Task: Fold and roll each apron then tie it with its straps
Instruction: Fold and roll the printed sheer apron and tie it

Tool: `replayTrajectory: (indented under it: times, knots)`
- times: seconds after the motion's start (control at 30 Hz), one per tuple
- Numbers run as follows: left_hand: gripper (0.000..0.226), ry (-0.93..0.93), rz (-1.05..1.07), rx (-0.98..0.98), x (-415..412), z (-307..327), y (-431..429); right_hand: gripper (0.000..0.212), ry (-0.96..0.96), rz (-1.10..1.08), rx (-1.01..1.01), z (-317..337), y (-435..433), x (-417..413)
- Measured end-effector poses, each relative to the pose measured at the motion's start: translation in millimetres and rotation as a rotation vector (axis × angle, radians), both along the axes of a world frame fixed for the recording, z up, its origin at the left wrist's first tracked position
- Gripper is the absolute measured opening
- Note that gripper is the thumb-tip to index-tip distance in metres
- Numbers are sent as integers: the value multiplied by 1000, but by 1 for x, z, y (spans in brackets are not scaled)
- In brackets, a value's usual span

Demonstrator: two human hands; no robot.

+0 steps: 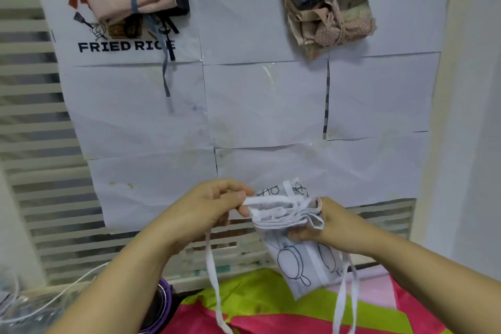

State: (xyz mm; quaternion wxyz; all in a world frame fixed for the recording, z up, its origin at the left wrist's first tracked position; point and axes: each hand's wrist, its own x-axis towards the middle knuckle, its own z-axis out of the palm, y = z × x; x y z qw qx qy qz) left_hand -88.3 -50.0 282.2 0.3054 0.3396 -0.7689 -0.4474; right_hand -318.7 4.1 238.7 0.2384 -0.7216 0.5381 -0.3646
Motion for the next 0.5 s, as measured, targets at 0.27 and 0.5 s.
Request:
replayTrajectory:
  times: [0.27, 0.5]
  knots:
    - [12, -255, 22, -410, -4, 32, -2, 35, -75, -26, 17, 15, 5, -2]
    - [27, -141, 222, -517, -12, 44, 12, 20, -198, -130, 75, 10, 2, -1]
